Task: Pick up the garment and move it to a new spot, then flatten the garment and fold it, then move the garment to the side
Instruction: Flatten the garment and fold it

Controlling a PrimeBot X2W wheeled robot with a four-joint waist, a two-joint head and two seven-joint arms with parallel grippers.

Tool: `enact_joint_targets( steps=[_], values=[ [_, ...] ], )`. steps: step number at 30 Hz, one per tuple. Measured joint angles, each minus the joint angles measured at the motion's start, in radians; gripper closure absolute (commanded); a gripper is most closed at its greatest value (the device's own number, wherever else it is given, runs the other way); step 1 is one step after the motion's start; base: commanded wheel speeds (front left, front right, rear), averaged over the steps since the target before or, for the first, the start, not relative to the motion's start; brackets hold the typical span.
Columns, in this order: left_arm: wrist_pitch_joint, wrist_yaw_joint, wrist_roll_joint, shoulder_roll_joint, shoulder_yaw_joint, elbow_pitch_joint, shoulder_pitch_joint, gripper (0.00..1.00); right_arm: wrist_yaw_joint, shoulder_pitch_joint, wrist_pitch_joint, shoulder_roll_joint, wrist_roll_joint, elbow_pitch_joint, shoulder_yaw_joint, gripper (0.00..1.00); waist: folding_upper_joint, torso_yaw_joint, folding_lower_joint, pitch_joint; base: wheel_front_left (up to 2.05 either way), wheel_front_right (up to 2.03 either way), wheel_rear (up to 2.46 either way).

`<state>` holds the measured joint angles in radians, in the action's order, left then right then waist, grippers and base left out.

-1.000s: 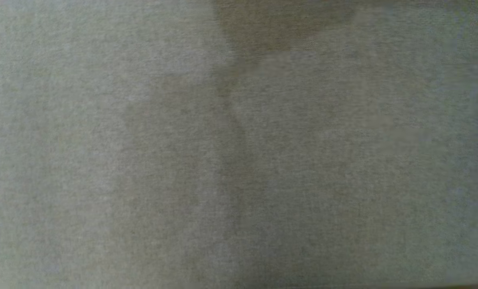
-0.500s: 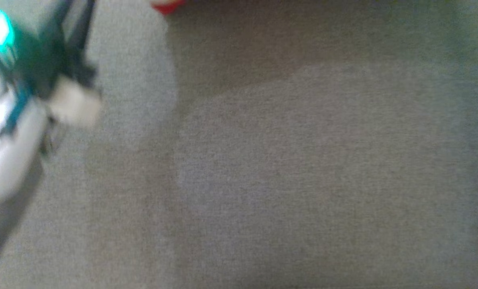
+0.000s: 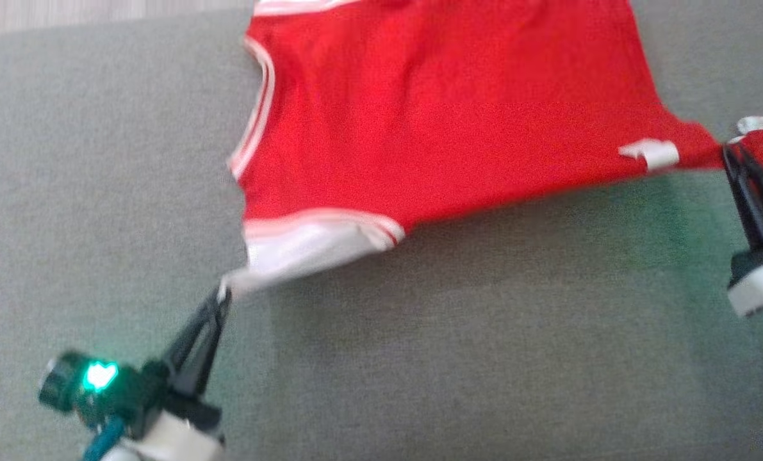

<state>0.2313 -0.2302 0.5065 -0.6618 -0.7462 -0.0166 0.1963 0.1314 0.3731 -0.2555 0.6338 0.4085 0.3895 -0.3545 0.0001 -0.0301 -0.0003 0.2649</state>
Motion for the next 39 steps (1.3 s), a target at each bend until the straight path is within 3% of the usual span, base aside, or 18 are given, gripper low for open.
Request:
enact_joint_targets(
  steps=[6,12,22,31,38,39],
  values=[
    [-0.057,-0.026,0.023,-0.047,-0.035,-0.109,-0.121,1.00,0.000,-0.141,0.000,-0.012,-0.024,-0.051,0.067,1.00,0.0000,-0.016,0.0002,-0.033,0.00,0.00,0.00],
    [-0.082,-0.038,0.004,-0.070,-0.028,-0.145,-0.086,1.00,0.000,-0.157,0.000,-0.040,-0.040,-0.056,0.101,1.00,0.0000,-0.023,0.0003,-0.018,0.00,0.00,0.00],
    [-0.122,0.049,-0.172,-0.046,-0.027,0.007,0.322,1.00,0.000,0.017,0.000,-0.053,-0.040,0.046,0.066,1.00,0.0000,-0.029,0.0006,0.078,0.00,0.00,0.00],
    [-0.126,0.117,-0.264,-0.015,-0.025,0.178,0.586,1.00,0.000,0.213,0.000,-0.053,-0.040,0.142,-0.044,1.00,-0.0001,-0.061,0.0006,0.162,0.00,0.00,0.00],
    [-0.141,0.109,-0.300,0.013,-0.022,0.263,0.678,1.00,0.000,0.325,0.000,-0.057,-0.040,0.175,-0.085,1.00,-0.0001,-0.067,0.0005,0.213,0.00,0.00,0.00],
    [-0.142,0.107,-0.304,0.017,-0.022,0.276,0.686,0.96,0.000,0.335,0.000,-0.057,-0.040,0.179,-0.089,1.00,-0.0001,-0.066,0.0005,0.219,0.00,0.00,0.00]
  ],
)
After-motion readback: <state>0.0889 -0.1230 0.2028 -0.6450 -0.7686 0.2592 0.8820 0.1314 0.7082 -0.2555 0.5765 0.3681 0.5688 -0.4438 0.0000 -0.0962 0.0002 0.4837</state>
